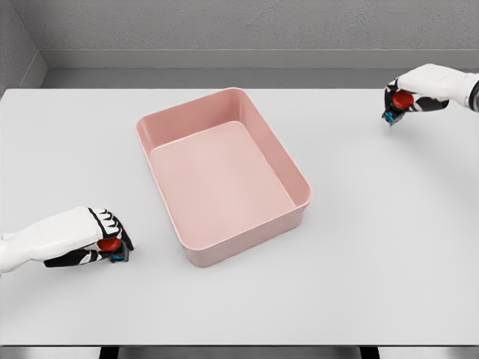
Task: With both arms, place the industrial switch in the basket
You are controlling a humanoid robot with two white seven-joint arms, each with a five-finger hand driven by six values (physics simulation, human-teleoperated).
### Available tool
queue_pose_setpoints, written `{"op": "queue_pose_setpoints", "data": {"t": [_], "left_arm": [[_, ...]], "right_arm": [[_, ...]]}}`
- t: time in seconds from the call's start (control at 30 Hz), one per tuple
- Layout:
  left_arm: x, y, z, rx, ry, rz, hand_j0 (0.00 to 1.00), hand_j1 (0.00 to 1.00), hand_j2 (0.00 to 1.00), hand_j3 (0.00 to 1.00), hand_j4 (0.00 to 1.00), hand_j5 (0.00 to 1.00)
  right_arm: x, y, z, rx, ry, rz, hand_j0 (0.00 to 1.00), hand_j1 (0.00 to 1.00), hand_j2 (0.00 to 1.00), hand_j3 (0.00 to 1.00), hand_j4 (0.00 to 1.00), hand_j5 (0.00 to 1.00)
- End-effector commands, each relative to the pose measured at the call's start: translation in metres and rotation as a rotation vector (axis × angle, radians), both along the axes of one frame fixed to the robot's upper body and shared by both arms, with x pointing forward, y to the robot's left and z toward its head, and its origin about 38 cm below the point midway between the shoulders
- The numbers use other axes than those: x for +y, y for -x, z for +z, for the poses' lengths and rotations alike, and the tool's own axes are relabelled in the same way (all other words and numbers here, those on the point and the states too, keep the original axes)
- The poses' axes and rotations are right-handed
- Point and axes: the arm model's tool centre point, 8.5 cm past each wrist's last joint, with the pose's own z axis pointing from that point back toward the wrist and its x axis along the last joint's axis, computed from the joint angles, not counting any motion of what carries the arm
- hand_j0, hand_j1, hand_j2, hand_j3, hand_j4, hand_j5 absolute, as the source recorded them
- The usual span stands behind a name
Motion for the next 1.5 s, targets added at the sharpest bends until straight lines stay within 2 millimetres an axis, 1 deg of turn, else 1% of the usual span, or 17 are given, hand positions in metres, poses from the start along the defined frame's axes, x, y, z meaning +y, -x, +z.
{"op": "queue_pose_setpoints", "data": {"t": [0.0, 0.07, 0.13, 0.3, 0.5, 0.57, 0.63, 0.7, 0.83, 0.87, 0.93, 1.03, 1.1, 1.17, 1.27, 1.33, 1.47], "left_arm": [[0.000, 0.000, 0.001, 0.003, 0.005, 0.002, 0.46, 0.46, 0.46, 0.46, 0.46, 0.46], [0.000, -0.001, 0.003, -0.001, 0.008, 0.001, 0.46, 0.46, 0.46, 0.46, 0.46, 0.46], [-0.001, -0.003, 0.006, -0.009, 0.011, 0.001, 0.47, 0.47, 0.47, 0.47, 0.47, 0.47], [0.001, -0.005, 0.008, -0.017, 0.009, 0.002, 0.47, 0.47, 0.47, 0.47, 0.47, 0.47], [0.002, -0.012, 0.019, -0.038, 0.023, 0.006, 0.47, 0.47, 0.47, 0.47, 0.47, 0.47], [0.002, -0.014, 0.022, -0.045, 0.024, 0.007, 0.47, 0.47, 0.47, 0.47, 0.47, 0.47], [0.003, -0.015, 0.024, -0.048, 0.027, 0.008, 0.47, 0.47, 0.47, 0.47, 0.47, 0.47], [0.003, -0.017, 0.028, -0.059, 0.028, 0.008, 0.47, 0.47, 0.47, 0.47, 0.47, 0.47], [0.006, -0.021, 0.034, -0.070, 0.031, 0.015, 0.47, 0.47, 0.47, 0.47, 0.47, 0.47], [0.006, -0.023, 0.037, -0.080, 0.032, 0.014, 0.47, 0.47, 0.47, 0.47, 0.47, 0.47], [0.007, -0.025, 0.041, -0.084, 0.030, 0.016, 0.47, 0.47, 0.47, 0.47, 0.47, 0.47], [0.008, -0.030, 0.049, -0.103, 0.035, 0.017, 0.47, 0.47, 0.47, 0.47, 0.47, 0.47], [0.007, -0.033, 0.055, -0.119, 0.042, 0.017, 0.47, 0.47, 0.47, 0.47, 0.47, 0.47], [0.007, -0.035, 0.059, -0.131, 0.043, 0.015, 0.47, 0.47, 0.47, 0.47, 0.47, 0.47], [0.006, -0.038, 0.063, -0.144, 0.047, 0.014, 0.46, 0.46, 0.46, 0.46, 0.46, 0.46], [0.004, -0.039, 0.066, -0.153, 0.051, 0.009, 0.47, 0.47, 0.47, 0.47, 0.47, 0.47], [0.001, -0.042, 0.072, -0.171, 0.058, 0.003, 0.46, 0.46, 0.46, 0.46, 0.46, 0.46]], "right_arm": [[0.007, 0.002, 0.012, -0.028, 0.004, 0.036, 0.46, 0.46, 0.46, 0.46, 0.46, 0.46], [0.012, 0.005, 0.012, -0.022, 0.010, 0.066, 0.46, 0.46, 0.46, 0.46, 0.46, 0.46], [0.024, 0.008, 0.020, -0.041, 0.019, 0.114, 0.46, 0.46, 0.46, 0.46, 0.46, 0.46], [0.038, 0.015, 0.030, -0.057, 0.044, 0.176, 0.46, 0.46, 0.46, 0.46, 0.46, 0.46], [0.061, 0.027, 0.042, -0.098, 0.060, 0.259, 0.46, 0.46, 0.46, 0.46, 0.46, 0.46], [0.069, 0.031, 0.043, -0.107, 0.062, 0.286, 0.46, 0.46, 0.46, 0.46, 0.46, 0.46], [0.072, 0.031, 0.044, -0.110, 0.062, 0.293, 0.46, 0.46, 0.46, 0.46, 0.46, 0.46], [0.084, 0.037, 0.047, -0.126, 0.063, 0.331, 0.46, 0.46, 0.46, 0.46, 0.46, 0.46], [0.090, 0.040, 0.047, -0.130, 0.062, 0.350, 0.46, 0.46, 0.46, 0.46, 0.46, 0.46], [0.099, 0.044, 0.050, -0.144, 0.065, 0.378, 0.46, 0.46, 0.46, 0.46, 0.46, 0.46], [0.105, 0.044, 0.049, -0.135, 0.066, 0.388, 0.46, 0.46, 0.46, 0.46, 0.46, 0.46], [0.117, 0.050, 0.055, -0.156, 0.068, 0.424, 0.46, 0.46, 0.46, 0.46, 0.46, 0.46], [0.118, 0.051, 0.057, -0.161, 0.068, 0.429, 0.46, 0.46, 0.46, 0.46, 0.46, 0.46], [0.124, 0.056, 0.063, -0.181, 0.073, 0.449, 0.46, 0.46, 0.46, 0.46, 0.46, 0.46], [0.138, 0.063, 0.063, -0.189, 0.074, 0.490, 0.46, 0.46, 0.46, 0.46, 0.46, 0.46], [0.145, 0.068, 0.068, -0.205, 0.071, 0.506, 0.46, 0.46, 0.46, 0.46, 0.46, 0.46], [0.154, 0.073, 0.070, -0.210, 0.054, 0.532, 0.46, 0.46, 0.46, 0.46, 0.46, 0.46]]}}
